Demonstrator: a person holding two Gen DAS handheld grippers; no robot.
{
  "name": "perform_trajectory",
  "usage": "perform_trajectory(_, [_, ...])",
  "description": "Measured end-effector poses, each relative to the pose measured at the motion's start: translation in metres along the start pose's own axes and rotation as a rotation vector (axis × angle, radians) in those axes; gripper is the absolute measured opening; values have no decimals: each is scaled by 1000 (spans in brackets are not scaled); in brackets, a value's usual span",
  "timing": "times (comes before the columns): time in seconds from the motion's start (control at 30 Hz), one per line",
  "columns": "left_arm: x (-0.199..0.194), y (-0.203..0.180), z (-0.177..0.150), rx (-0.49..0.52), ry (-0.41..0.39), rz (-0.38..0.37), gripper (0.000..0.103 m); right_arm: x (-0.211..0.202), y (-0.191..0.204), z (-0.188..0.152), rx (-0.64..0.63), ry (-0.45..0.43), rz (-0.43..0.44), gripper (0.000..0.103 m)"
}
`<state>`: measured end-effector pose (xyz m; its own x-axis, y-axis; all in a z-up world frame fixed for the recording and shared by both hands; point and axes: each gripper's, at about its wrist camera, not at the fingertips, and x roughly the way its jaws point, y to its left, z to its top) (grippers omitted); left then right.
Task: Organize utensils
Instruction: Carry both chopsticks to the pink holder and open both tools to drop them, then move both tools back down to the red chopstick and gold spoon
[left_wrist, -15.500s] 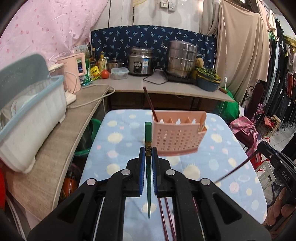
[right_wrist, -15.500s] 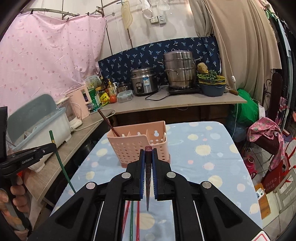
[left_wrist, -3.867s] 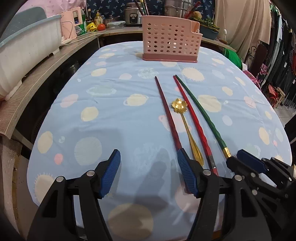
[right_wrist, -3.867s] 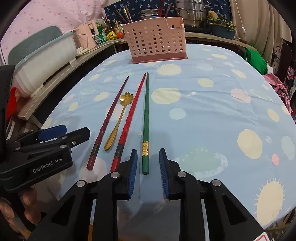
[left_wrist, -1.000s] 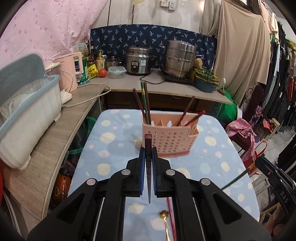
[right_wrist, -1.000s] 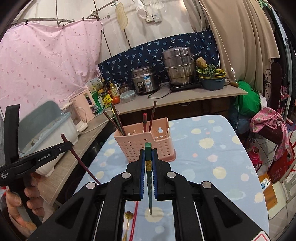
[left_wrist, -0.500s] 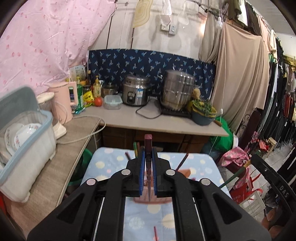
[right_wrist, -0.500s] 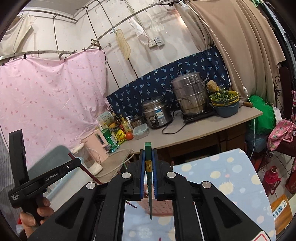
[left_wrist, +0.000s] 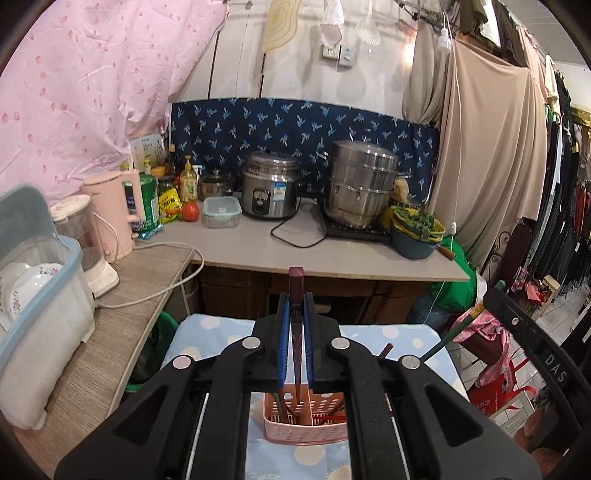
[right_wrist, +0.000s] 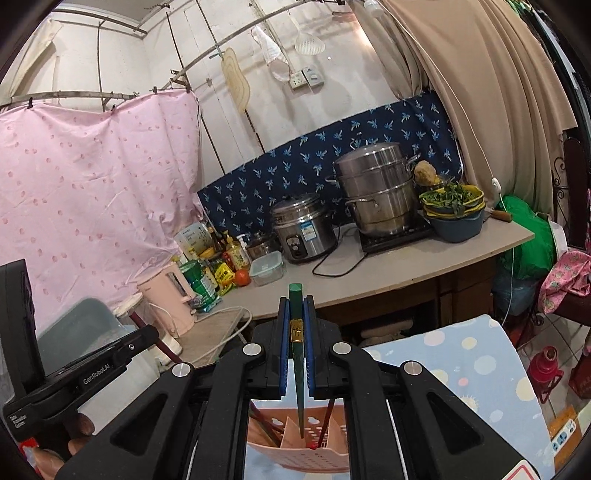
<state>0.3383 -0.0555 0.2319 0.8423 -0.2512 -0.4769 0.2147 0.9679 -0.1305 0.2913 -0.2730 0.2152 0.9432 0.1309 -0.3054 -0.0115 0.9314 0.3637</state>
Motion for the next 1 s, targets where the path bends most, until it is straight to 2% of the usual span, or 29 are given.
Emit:
perform_trajectory(0.17, [27,4,-16,-9,57,-1,7,28,-13,-25,24,75,-19,7])
perform_trajectory(0.4, [43,7,-27,-17,98,9,7,46,-19,-42,35,133,-32,10])
perform_trajectory(0.47, [45,8,-30,-21,105,11,8,43,-19,-43,31,125,-37,13])
perform_trajectory(0.6, [43,10,-34,-29,108,20,21,34,-18,-42,27,119,-34,13])
perform_trajectory(0.83, [24,12,-40,-20,96,30,28,7,-6,-44,-1,109,-17,13])
perform_trajectory(1.0, [6,14,-50,-11,93,38,28,-18,4,-59,-45,115,-14,13])
